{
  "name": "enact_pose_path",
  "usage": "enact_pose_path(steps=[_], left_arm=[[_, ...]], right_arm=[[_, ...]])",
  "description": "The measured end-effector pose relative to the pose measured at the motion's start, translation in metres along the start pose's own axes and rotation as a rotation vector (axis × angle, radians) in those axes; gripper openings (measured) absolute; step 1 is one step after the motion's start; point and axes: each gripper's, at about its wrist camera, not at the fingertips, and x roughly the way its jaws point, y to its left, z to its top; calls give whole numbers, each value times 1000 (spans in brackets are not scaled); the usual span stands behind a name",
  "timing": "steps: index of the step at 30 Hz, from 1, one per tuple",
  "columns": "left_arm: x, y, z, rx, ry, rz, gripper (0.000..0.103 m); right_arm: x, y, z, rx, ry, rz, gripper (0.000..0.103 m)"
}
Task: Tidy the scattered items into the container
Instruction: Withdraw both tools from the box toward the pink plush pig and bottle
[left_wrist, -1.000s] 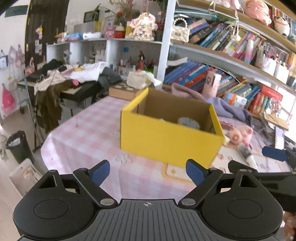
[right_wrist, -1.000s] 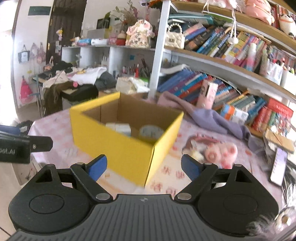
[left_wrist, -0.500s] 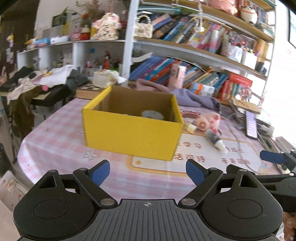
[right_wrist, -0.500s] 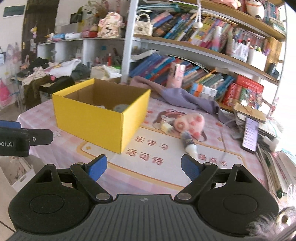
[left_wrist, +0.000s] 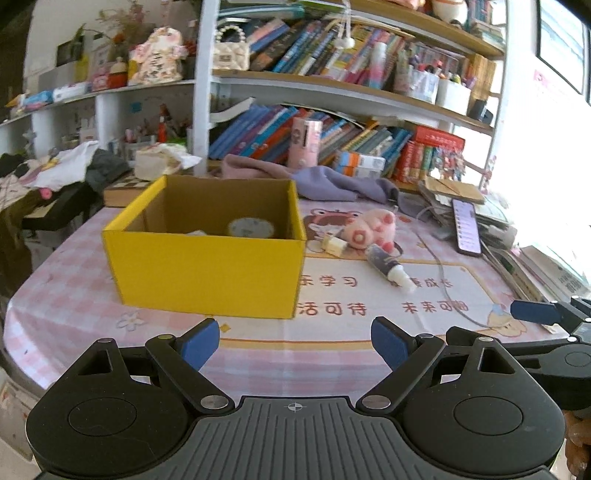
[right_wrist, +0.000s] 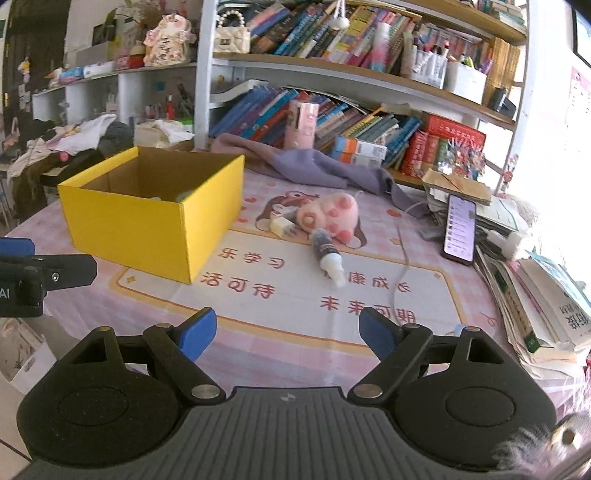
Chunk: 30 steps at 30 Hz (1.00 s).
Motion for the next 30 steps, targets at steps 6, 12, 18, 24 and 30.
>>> enact_pose_path(steps=[6, 12, 18, 24, 30], left_arm=[[17, -24, 8, 55, 9, -44, 91], [36, -47, 16, 108, 21, -88, 91], [59, -72, 23, 164, 36, -116, 91], [89, -99, 38, 211, 49, -122, 91], [130, -124, 58, 209, 75, -98, 91]], right_arm=[[6, -25, 0, 54, 23, -50, 83], [18, -51, 1, 95, 47, -91, 79], [38, -76, 4, 126, 73, -111, 76], [67, -103, 15, 138, 94, -109, 76], [99, -137, 39, 132, 86, -93, 76]])
